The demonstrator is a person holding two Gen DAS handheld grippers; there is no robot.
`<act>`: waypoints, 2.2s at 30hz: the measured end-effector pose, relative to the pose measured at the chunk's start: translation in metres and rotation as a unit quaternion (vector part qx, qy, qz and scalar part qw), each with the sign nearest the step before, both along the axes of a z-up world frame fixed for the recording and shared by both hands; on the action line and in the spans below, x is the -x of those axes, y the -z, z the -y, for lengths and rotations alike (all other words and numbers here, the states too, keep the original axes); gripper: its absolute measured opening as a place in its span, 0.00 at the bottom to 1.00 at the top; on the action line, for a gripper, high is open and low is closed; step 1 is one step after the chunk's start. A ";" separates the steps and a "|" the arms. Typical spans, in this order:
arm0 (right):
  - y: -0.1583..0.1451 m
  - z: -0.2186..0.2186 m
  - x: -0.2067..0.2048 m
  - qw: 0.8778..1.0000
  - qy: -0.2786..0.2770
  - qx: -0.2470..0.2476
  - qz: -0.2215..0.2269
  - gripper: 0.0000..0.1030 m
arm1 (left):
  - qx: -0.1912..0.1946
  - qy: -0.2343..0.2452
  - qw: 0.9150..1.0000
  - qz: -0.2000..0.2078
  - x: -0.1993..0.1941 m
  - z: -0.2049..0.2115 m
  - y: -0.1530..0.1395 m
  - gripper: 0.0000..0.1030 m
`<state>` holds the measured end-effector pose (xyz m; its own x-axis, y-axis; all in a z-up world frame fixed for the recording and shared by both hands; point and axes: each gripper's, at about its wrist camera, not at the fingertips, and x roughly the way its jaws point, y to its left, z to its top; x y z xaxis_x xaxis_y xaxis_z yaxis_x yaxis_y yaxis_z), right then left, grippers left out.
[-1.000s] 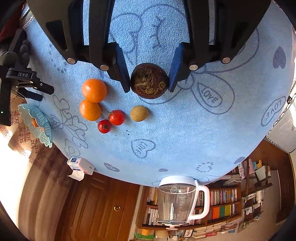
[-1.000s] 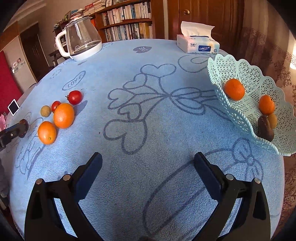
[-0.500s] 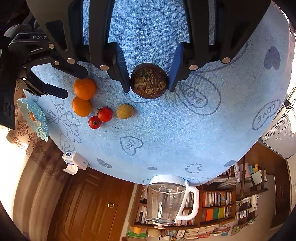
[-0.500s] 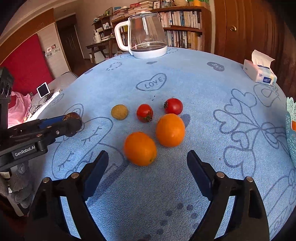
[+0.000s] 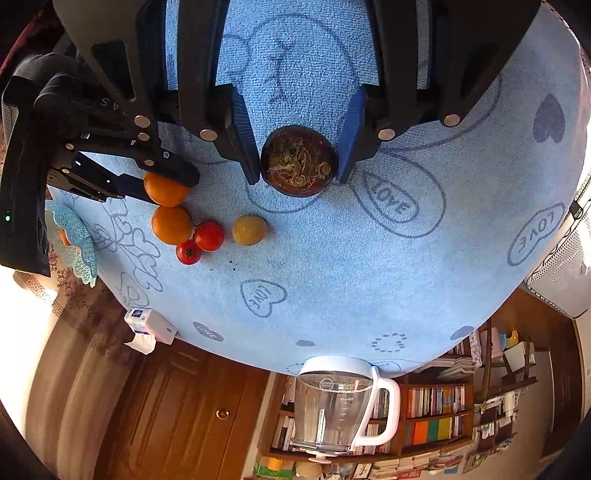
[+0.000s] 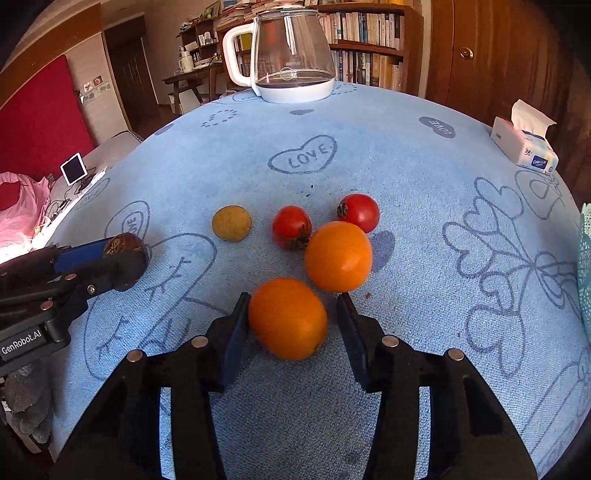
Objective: Organize fruits
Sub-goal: 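Carry the orange toward the basket with the right tool while the left tool carries the dark fruit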
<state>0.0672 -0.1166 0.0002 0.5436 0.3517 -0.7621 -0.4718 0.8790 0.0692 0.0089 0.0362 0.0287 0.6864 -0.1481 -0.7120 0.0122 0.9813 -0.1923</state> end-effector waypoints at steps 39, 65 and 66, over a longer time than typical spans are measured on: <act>-0.028 0.088 0.016 0.993 0.080 -0.081 0.027 0.39 | -0.041 0.036 0.998 0.020 0.002 0.039 -0.004 0.41; -0.066 0.213 0.021 0.961 0.234 -0.111 0.099 0.39 | -0.058 0.059 0.996 0.026 0.003 0.061 -0.007 0.41; -0.068 0.220 0.020 0.958 0.244 -0.111 0.102 0.39 | -0.059 0.059 0.996 0.026 0.002 0.061 -0.007 0.41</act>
